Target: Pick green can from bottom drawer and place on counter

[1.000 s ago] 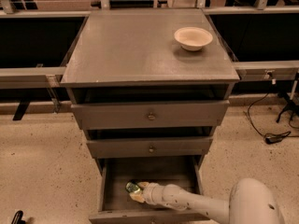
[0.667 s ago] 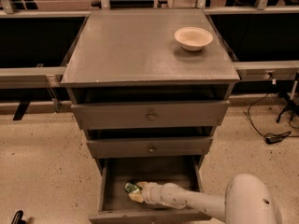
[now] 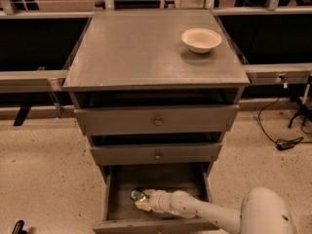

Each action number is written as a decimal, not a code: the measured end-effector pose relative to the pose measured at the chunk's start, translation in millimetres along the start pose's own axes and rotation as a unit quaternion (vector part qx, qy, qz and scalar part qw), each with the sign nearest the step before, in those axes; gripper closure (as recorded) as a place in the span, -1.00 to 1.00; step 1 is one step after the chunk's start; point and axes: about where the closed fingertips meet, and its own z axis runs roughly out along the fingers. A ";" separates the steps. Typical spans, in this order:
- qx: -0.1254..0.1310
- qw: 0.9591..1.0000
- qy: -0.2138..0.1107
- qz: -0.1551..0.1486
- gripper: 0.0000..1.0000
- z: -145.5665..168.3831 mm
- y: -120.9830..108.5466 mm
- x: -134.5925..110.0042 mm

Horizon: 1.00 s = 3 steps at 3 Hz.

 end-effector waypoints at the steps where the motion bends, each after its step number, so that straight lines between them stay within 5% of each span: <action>1: -0.014 0.999 -0.034 0.001 1.00 -12.0 1.1 -8.9; 2: -0.014 0.996 -0.077 -0.035 1.00 -51.8 3.3 -37.2; 3: -0.033 0.987 -0.143 -0.067 1.00 -100.2 28.5 -71.8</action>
Offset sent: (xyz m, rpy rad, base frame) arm -0.0344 -0.0422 0.1311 0.1798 -0.2474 0.1055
